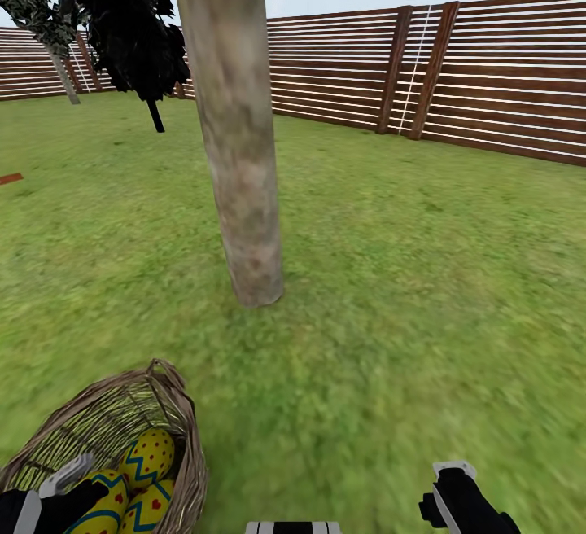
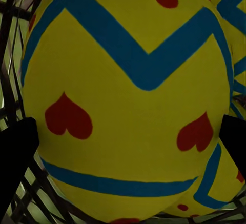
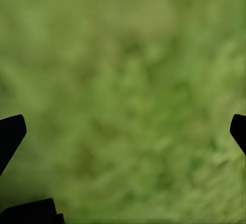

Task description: Take the three Easter eggs out of the wicker basket on the lawn in the garden, then place them on the lawn next to a single tree (choose any tree) so that all three eggs are next to the same tree and none are left in the basket.

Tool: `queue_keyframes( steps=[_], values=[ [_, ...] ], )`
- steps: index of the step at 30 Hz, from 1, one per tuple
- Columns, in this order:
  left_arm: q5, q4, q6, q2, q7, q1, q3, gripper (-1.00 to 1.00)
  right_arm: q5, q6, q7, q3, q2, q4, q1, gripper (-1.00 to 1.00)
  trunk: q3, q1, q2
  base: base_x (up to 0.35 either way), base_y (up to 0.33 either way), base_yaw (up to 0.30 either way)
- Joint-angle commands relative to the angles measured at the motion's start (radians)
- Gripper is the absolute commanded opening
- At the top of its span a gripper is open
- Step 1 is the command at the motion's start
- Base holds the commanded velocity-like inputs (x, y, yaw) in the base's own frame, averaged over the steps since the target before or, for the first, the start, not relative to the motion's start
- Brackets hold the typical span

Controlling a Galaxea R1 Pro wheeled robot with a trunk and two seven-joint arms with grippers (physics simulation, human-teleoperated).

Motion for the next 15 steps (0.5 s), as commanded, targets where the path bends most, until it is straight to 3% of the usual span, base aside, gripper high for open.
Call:
queue_keyframes(
  steps=[1,15],
  values=[
    [-0.001,0.0,0.005,0.0,-0.001,0.0,0.003,-1.0,0.008,0.005,0.003,-0.002,0.001,-0.002,0.0,1.0,-0.001,0.0,0.0,0.0,0.0,0.0],
    [-0.002,0.001,0.006,0.0,-0.001,0.0,0.001,-1.0,0.007,0.004,0.004,-0.002,-0.001,-0.002,0.0,1.0,-0.001,0.0,0.0,0.0,0.0,0.0]
  ],
)
